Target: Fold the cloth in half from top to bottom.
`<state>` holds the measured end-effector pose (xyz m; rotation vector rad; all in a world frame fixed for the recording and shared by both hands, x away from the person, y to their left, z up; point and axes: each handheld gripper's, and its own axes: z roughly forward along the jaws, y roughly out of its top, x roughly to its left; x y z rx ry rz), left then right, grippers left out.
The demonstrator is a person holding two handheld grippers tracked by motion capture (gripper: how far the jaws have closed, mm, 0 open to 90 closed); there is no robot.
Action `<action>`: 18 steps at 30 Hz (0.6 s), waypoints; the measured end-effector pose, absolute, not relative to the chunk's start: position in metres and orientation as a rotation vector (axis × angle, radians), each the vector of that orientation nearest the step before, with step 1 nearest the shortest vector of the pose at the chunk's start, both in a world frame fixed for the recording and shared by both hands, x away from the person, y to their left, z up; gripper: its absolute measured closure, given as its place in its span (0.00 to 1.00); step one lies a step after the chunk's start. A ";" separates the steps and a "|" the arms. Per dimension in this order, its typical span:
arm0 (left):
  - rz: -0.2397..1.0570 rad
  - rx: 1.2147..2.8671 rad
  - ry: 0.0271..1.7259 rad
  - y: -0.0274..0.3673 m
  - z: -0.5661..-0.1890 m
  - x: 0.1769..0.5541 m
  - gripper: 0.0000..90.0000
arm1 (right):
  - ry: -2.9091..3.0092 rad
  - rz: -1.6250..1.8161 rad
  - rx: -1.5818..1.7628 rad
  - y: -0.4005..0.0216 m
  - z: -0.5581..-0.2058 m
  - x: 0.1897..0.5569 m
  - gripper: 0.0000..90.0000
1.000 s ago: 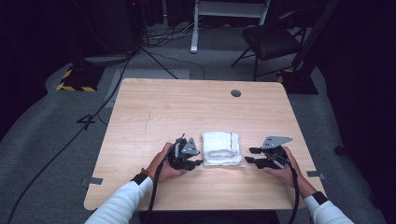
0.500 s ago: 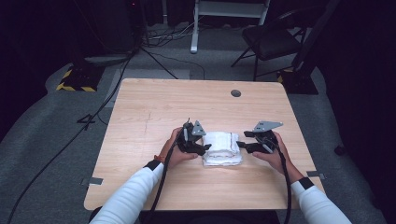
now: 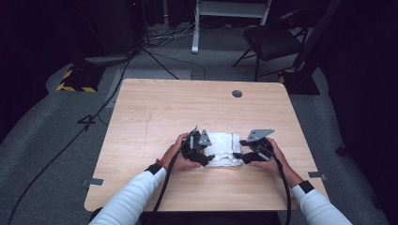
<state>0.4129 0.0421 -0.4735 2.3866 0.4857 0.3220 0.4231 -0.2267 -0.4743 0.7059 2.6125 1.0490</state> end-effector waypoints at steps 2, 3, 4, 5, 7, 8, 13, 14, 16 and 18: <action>0.325 2.385 0.483 0.044 -0.474 0.410 0.29 | 2.617 1.035 0.702 -0.227 -0.476 0.419 0.41; 0.328 2.383 0.482 0.045 -0.474 0.409 0.29 | 2.617 1.036 0.704 -0.228 -0.476 0.418 0.41; 0.330 2.377 0.483 0.047 -0.473 0.407 0.29 | 2.614 1.032 0.704 -0.229 -0.476 0.417 0.41; 0.330 2.371 0.481 0.048 -0.472 0.405 0.27 | 2.614 1.027 0.699 -0.230 -0.475 0.416 0.41; 0.330 2.362 0.484 0.051 -0.470 0.401 0.27 | 2.601 1.038 0.698 -0.234 -0.470 0.415 0.41; 0.336 2.363 0.478 0.053 -0.468 0.400 0.26 | 2.594 1.047 0.700 -0.235 -0.468 0.414 0.41; 0.391 2.360 0.478 0.065 -0.457 0.390 0.24 | 2.556 1.061 0.705 -0.246 -0.457 0.408 0.39; 0.400 2.357 0.485 0.068 -0.455 0.388 0.23 | 2.548 1.062 0.710 -0.249 -0.455 0.406 0.39; 0.430 2.356 0.483 0.074 -0.452 0.385 0.23 | 2.535 1.062 0.711 -0.254 -0.452 0.403 0.38; 0.454 2.364 0.484 0.078 -0.450 0.382 0.22 | 2.520 1.040 0.708 -0.259 -0.449 0.400 0.37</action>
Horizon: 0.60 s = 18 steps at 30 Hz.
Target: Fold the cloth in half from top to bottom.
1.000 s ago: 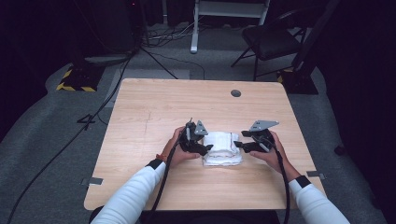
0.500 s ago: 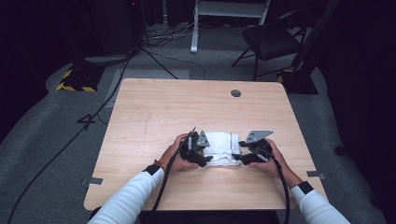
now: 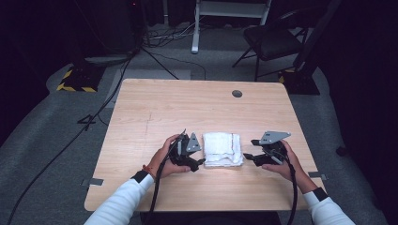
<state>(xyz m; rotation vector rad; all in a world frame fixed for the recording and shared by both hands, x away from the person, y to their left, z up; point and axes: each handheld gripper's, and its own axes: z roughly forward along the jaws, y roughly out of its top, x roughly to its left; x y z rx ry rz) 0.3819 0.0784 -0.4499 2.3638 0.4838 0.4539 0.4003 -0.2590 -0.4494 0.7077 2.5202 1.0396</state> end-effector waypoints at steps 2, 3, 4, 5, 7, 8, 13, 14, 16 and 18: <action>0.469 2.366 0.491 0.083 -0.449 0.380 0.22 | 2.512 1.040 0.714 -0.263 -0.448 0.399 0.37; 0.472 2.368 0.498 0.086 -0.448 0.379 0.22 | 2.507 1.037 0.715 -0.265 -0.447 0.398 0.37; 0.477 2.372 0.504 0.089 -0.448 0.379 0.22 | 2.502 1.037 0.724 -0.267 -0.447 0.397 0.37; 0.482 2.380 0.509 0.091 -0.448 0.377 0.22 | 2.496 1.030 0.727 -0.269 -0.447 0.397 0.37; 0.516 2.405 0.517 0.096 -0.448 0.374 0.22 | 2.489 1.016 0.729 -0.273 -0.446 0.395 0.36; 0.526 2.403 0.519 0.098 -0.448 0.372 0.22 | 2.484 1.003 0.727 -0.275 -0.446 0.395 0.36; 0.569 2.409 0.553 0.114 -0.448 0.363 0.22 | 2.472 0.985 0.745 -0.285 -0.446 0.392 0.35; 0.572 2.410 0.565 0.117 -0.448 0.362 0.22 | 2.471 0.978 0.747 -0.287 -0.446 0.391 0.35; 0.574 2.419 0.579 0.124 -0.449 0.359 0.22 | 2.473 0.964 0.746 -0.290 -0.447 0.389 0.35; 0.572 2.429 0.602 0.131 -0.450 0.357 0.22 | 2.476 0.945 0.742 -0.294 -0.448 0.386 0.35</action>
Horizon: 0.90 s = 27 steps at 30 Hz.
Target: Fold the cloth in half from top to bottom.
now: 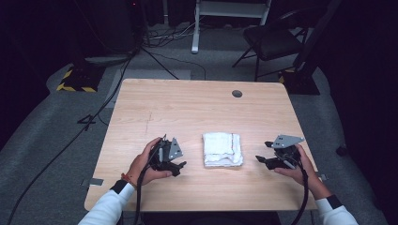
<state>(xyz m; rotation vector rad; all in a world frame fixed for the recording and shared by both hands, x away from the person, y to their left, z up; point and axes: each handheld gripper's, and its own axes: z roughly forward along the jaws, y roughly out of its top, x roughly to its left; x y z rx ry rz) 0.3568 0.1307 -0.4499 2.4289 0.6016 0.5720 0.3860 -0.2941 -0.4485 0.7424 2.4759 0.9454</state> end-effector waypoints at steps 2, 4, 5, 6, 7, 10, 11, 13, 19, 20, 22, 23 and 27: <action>0.590 2.433 0.605 0.137 -0.451 0.354 0.22 | 2.477 0.933 0.737 -0.297 -0.449 0.384 0.35; 0.597 2.436 0.617 0.143 -0.452 0.351 0.22 | 2.475 0.913 0.743 -0.301 -0.451 0.382 0.35; 0.599 2.434 0.627 0.146 -0.453 0.350 0.21 | 2.473 0.906 0.745 -0.303 -0.452 0.381 0.35; 0.595 2.432 0.638 0.149 -0.453 0.349 0.21 | 2.475 0.904 0.747 -0.305 -0.453 0.381 0.35; 0.595 2.432 0.649 0.152 -0.454 0.348 0.22 | 2.472 0.899 0.751 -0.307 -0.453 0.380 0.35; 0.605 2.428 0.672 0.160 -0.455 0.345 0.22 | 2.470 0.891 0.758 -0.312 -0.455 0.377 0.34; 0.608 2.430 0.680 0.163 -0.456 0.344 0.22 | 2.464 0.890 0.760 -0.314 -0.456 0.376 0.34; 0.612 2.432 0.689 0.167 -0.458 0.341 0.22 | 2.462 0.883 0.778 -0.319 -0.458 0.373 0.34; 0.604 2.410 0.723 0.179 -0.464 0.338 0.22 | 2.447 0.877 0.818 -0.331 -0.462 0.368 0.33; 0.603 2.405 0.728 0.181 -0.465 0.339 0.21 | 2.448 0.878 0.829 -0.333 -0.464 0.367 0.33; 0.591 2.405 0.735 0.184 -0.467 0.338 0.21 | 2.441 0.873 0.841 -0.339 -0.466 0.366 0.33; 0.595 2.410 0.734 0.186 -0.468 0.339 0.21 | 2.437 0.873 0.853 -0.341 -0.467 0.365 0.32; 0.597 2.409 0.757 0.190 -0.473 0.337 0.21 | 2.423 0.880 0.885 -0.351 -0.472 0.361 0.31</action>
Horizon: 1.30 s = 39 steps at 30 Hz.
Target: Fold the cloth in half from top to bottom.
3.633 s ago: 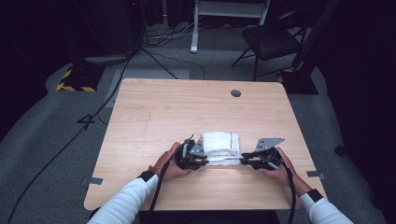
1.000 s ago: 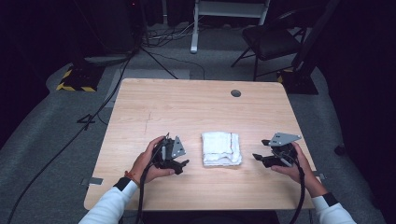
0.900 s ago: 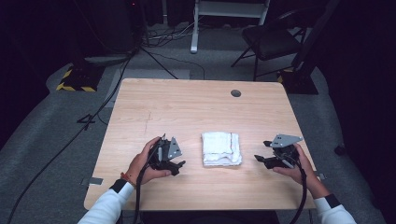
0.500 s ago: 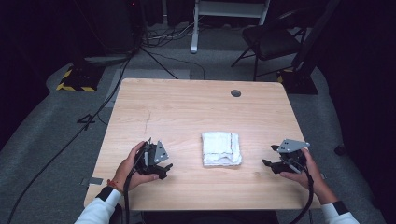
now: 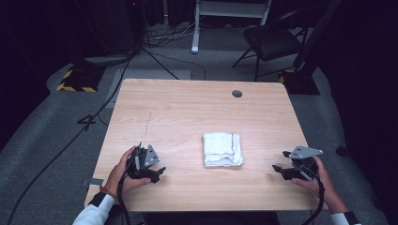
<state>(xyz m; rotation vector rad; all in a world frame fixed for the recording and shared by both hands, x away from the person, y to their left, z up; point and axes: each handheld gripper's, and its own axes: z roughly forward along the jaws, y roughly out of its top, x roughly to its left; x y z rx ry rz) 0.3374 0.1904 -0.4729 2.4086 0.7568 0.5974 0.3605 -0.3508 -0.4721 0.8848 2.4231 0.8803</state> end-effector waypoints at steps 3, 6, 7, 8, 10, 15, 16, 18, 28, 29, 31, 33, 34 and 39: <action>0.597 2.423 0.777 0.193 -0.479 0.336 0.21 | 2.414 0.878 0.906 -0.358 -0.476 0.358 0.30; 0.602 2.424 0.786 0.195 -0.483 0.335 0.21 | 2.396 0.874 0.941 -0.365 -0.479 0.356 0.30; 0.602 2.424 0.787 0.196 -0.483 0.335 0.21 | 2.391 0.875 0.954 -0.368 -0.480 0.356 0.30; 0.597 2.415 0.796 0.197 -0.484 0.335 0.21 | 2.385 0.880 0.965 -0.370 -0.482 0.355 0.29; 0.587 2.402 0.801 0.201 -0.484 0.335 0.21 | 2.378 0.874 0.986 -0.374 -0.484 0.355 0.29; 0.534 2.351 0.852 0.215 -0.489 0.338 0.22 | 2.346 0.903 1.054 -0.384 -0.489 0.354 0.29; 0.523 2.348 0.860 0.217 -0.490 0.338 0.22 | 2.338 0.913 1.076 -0.387 -0.491 0.354 0.29; 0.506 2.341 0.881 0.223 -0.493 0.340 0.22 | 2.330 0.909 1.101 -0.391 -0.493 0.354 0.28; 0.379 2.212 1.012 0.259 -0.502 0.340 0.21 | 2.267 0.974 1.231 -0.408 -0.501 0.354 0.25; 0.390 2.205 1.017 0.261 -0.502 0.339 0.20 | 2.250 0.983 1.240 -0.408 -0.502 0.353 0.25; 0.400 2.191 1.031 0.264 -0.503 0.338 0.20 | 2.237 0.990 1.242 -0.409 -0.503 0.353 0.25; 0.403 2.185 1.031 0.265 -0.504 0.337 0.20 | 2.234 0.990 1.243 -0.409 -0.503 0.353 0.24; 0.402 2.186 1.031 0.264 -0.504 0.337 0.20 | 2.232 0.989 1.245 -0.408 -0.503 0.353 0.24; 0.402 2.184 1.034 0.264 -0.504 0.337 0.20 | 2.230 0.988 1.246 -0.408 -0.503 0.353 0.24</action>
